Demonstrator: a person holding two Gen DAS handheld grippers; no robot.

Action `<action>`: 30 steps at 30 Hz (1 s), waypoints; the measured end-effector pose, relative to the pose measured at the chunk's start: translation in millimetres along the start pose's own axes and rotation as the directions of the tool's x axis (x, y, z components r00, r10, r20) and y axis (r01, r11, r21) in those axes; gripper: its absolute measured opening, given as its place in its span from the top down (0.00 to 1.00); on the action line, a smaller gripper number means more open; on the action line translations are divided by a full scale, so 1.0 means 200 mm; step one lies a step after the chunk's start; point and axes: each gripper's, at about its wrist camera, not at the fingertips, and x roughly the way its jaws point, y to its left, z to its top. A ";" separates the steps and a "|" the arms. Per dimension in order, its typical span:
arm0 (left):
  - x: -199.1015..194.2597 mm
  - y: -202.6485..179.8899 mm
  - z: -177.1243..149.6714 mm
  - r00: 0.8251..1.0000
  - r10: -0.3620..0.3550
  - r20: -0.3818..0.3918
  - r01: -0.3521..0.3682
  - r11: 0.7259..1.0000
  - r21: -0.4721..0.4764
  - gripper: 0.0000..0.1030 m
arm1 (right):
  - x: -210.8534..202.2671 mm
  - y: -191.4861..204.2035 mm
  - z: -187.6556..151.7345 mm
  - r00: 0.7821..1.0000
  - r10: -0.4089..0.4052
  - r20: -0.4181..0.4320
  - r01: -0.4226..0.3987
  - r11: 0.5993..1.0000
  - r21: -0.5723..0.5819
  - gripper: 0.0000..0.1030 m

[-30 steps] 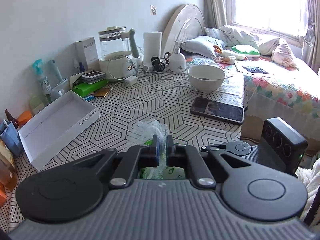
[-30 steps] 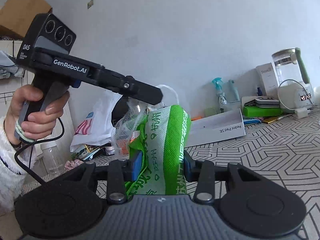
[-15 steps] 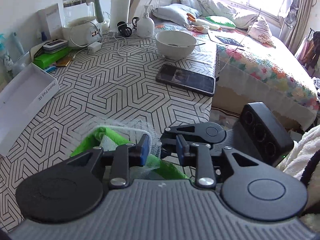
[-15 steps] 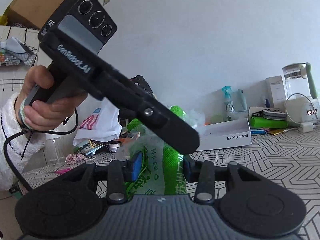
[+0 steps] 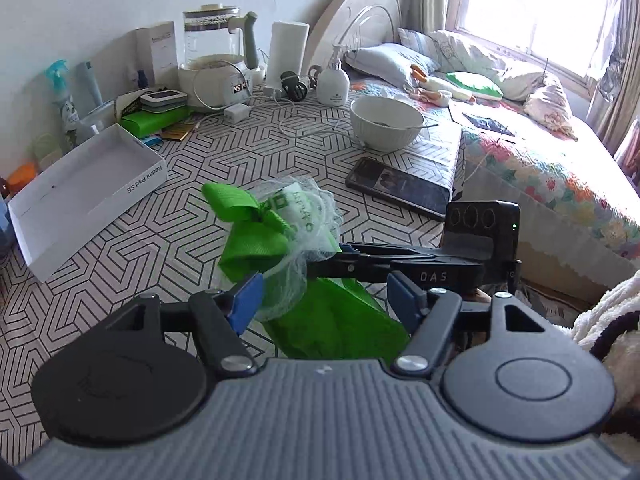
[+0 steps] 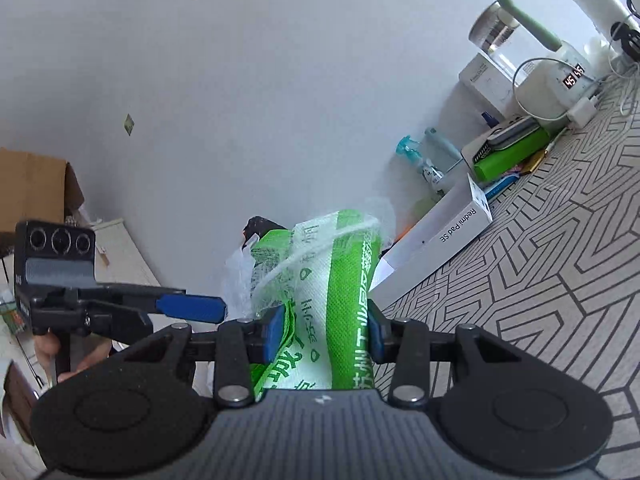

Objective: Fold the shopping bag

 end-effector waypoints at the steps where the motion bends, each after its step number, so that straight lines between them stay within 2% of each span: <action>1: -0.03 0.02 0.00 1.000 0.008 0.026 -0.008 1.000 -0.025 0.34 | 0.00 -0.01 0.01 1.000 0.014 0.004 -0.014 1.000 -0.002 0.60; 3: -0.09 0.07 -0.01 0.997 0.027 0.077 -0.021 0.997 -0.075 0.32 | -0.01 -0.02 0.02 0.999 0.042 0.011 -0.042 0.999 -0.007 0.60; 4: -0.10 0.12 0.04 0.994 0.028 0.102 -0.017 0.994 -0.110 0.31 | -0.02 -0.02 0.03 0.997 0.075 0.015 -0.075 0.997 -0.003 0.60; 7: -0.15 0.25 0.05 0.984 0.004 0.179 0.038 0.972 -0.231 0.31 | -0.01 -0.05 0.03 0.985 0.173 0.019 -0.174 0.985 0.022 0.60; 10: -0.20 0.30 0.07 0.971 -0.005 0.239 0.055 0.977 -0.205 0.31 | -0.03 -0.02 0.04 0.973 0.232 0.002 -0.231 0.972 -0.044 0.60; 15: -0.13 0.35 0.06 0.963 -0.092 0.252 0.150 0.963 -0.222 0.32 | -0.11 0.02 0.03 0.939 0.343 -0.022 -0.343 0.930 -0.134 0.60; 19: -0.06 0.39 0.04 0.951 -0.165 0.261 0.229 0.944 -0.238 0.33 | -0.14 0.03 0.05 0.933 0.357 -0.046 -0.360 0.918 -0.165 0.60; 24: 0.01 0.44 0.02 0.928 -0.254 0.272 0.325 0.910 -0.257 0.31 | -0.14 0.00 0.05 0.907 0.416 -0.064 -0.421 0.899 -0.123 0.59; 27: 0.00 0.40 -0.03 0.921 -0.248 0.301 0.315 0.928 -0.199 0.30 | -0.11 -0.01 0.06 0.892 0.445 -0.079 -0.451 0.886 -0.111 0.59; 30: 0.00 0.41 -0.03 0.917 -0.265 0.297 0.330 0.923 -0.197 0.30 | -0.09 -0.01 0.05 0.879 0.467 -0.093 -0.475 0.875 -0.096 0.59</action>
